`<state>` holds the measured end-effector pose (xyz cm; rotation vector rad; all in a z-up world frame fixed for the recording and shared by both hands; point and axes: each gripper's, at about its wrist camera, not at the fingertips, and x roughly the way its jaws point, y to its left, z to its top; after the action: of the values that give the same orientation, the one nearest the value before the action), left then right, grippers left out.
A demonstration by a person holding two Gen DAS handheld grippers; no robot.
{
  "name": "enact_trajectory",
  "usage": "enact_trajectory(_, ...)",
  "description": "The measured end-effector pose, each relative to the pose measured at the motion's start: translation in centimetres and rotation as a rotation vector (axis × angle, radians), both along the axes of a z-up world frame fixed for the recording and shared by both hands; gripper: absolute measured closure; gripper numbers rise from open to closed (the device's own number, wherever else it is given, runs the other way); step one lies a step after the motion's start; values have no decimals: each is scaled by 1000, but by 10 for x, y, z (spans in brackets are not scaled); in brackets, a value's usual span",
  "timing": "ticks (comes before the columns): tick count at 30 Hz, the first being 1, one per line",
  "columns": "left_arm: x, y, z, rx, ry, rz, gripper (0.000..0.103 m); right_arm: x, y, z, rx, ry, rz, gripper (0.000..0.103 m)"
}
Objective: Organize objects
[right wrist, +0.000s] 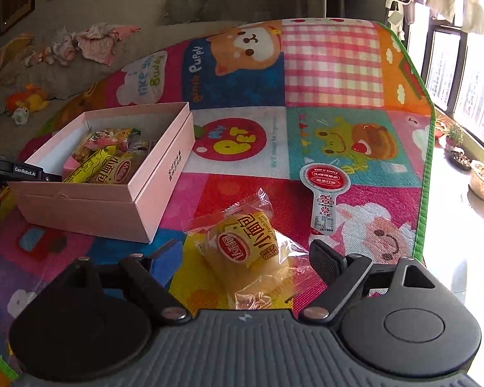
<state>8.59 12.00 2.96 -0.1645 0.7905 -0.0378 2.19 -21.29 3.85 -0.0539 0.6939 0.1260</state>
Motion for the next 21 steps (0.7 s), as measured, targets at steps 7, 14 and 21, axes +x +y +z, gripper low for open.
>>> enact_trajectory(7,1,1,0,-3,2,-2,85,4,6,-5,24,31,27,17)
enact_trajectory(14,1,1,0,1,2,0,85,-29,12,2,73,24,101,15)
enact_trajectory(21,1,0,0,3,3,1,85,-15,4,-1,-3,-1,31,15)
